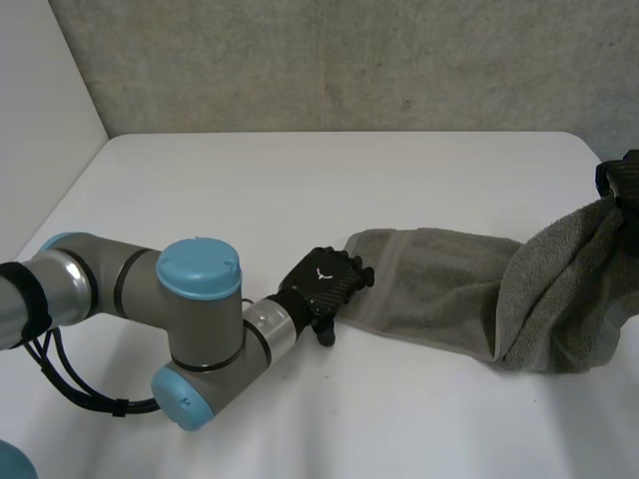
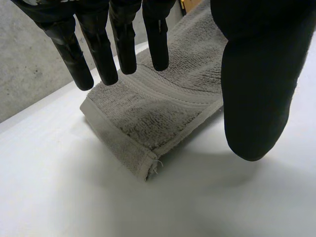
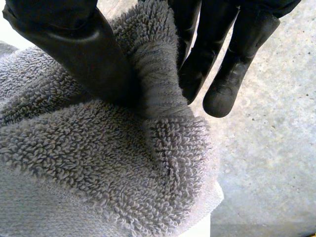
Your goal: Fold the towel.
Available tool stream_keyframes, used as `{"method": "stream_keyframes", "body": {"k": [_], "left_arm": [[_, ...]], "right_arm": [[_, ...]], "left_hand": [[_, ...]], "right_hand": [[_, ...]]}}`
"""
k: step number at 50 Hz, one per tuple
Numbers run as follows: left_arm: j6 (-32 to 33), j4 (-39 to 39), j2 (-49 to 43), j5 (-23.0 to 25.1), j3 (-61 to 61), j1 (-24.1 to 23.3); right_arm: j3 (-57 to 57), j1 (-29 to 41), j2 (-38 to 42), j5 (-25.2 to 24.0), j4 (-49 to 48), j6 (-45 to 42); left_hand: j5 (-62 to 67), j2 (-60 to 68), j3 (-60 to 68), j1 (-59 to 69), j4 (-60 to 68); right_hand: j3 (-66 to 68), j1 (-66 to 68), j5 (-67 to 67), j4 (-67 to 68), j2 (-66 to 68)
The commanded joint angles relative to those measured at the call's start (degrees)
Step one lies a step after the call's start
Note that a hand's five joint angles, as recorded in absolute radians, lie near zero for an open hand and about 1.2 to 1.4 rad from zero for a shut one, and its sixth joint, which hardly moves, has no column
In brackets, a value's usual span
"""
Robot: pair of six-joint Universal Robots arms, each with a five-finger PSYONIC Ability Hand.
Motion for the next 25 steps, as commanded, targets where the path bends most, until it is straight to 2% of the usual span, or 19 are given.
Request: {"method": "stream_keyframes", "body": {"k": [1, 13, 25], "left_arm": [[-0.03, -0.09, -2.22, -0.1, 2.86, -0.08], [-0.03, -0.97, -5.57, -0.01, 9.02, -0.43], [0.06, -5.1, -8.91, -1.07, 13.68, -0.7]], "right_arm": [[0.91, -0.18, 0.08, 0.06, -0.35, -0.04], [2.06, -0.27, 0.08, 0.06, -1.76, -0.04], [2.41, -0.53, 0.08, 0.06, -2.37, -0.21]], "left_hand": [[6.17, 6.2, 6.18, 6.2, 6.24], [9.04, 9.07, 9.05, 9.06, 9.11], [9.21, 9.24, 9.22, 9.23, 9.27]], "right_hand": [[4.06, 5.57, 5.13, 3.58, 4.81], [4.06, 5.57, 5.13, 3.58, 4.81], [4.06, 5.57, 5.13, 3.58, 4.81]]}}
